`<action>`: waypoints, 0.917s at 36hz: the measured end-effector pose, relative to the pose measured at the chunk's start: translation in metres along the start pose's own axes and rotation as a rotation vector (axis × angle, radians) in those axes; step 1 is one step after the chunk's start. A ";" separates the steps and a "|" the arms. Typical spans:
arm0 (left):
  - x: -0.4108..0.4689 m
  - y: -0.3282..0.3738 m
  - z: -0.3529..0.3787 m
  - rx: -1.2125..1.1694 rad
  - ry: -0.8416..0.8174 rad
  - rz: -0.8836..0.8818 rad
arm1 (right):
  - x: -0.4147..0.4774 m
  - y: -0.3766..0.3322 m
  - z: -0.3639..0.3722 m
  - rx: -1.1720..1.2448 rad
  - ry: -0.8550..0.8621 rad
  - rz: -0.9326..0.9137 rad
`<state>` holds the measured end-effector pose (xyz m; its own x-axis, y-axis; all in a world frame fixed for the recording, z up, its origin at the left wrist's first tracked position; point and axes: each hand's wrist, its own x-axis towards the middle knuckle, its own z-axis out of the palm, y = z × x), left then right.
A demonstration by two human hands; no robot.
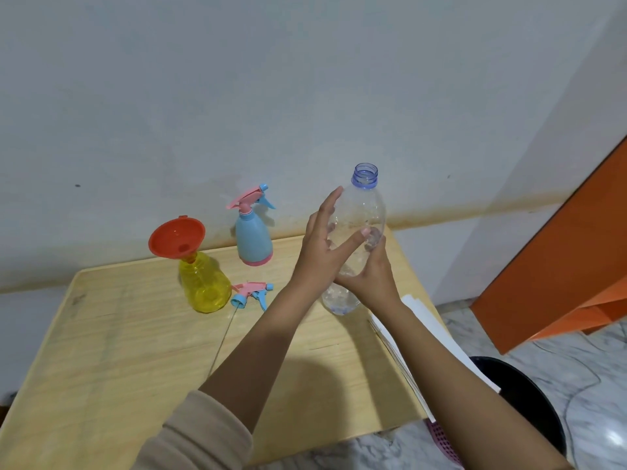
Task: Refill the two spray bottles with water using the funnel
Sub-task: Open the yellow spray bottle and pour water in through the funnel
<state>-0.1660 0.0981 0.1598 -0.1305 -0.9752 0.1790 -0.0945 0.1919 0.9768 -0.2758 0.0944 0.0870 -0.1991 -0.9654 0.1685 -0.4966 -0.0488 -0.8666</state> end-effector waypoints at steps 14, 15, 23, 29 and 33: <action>-0.002 0.002 -0.004 0.047 0.011 0.012 | 0.003 0.006 -0.011 0.060 -0.134 -0.037; -0.001 0.000 -0.004 0.052 0.018 0.016 | 0.003 0.005 -0.011 0.054 -0.131 -0.039; -0.001 -0.003 0.004 0.126 0.126 0.058 | -0.002 0.003 -0.010 0.030 -0.037 0.015; -0.006 -0.004 0.001 0.059 0.113 0.066 | -0.030 -0.007 -0.015 0.134 0.147 0.001; -0.014 -0.009 -0.011 0.002 0.113 0.050 | -0.053 -0.019 -0.011 0.179 0.272 -0.032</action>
<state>-0.1525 0.1087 0.1492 -0.0235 -0.9706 0.2397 -0.0929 0.2408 0.9661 -0.2653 0.1492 0.0993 -0.4162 -0.8601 0.2949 -0.3541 -0.1454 -0.9238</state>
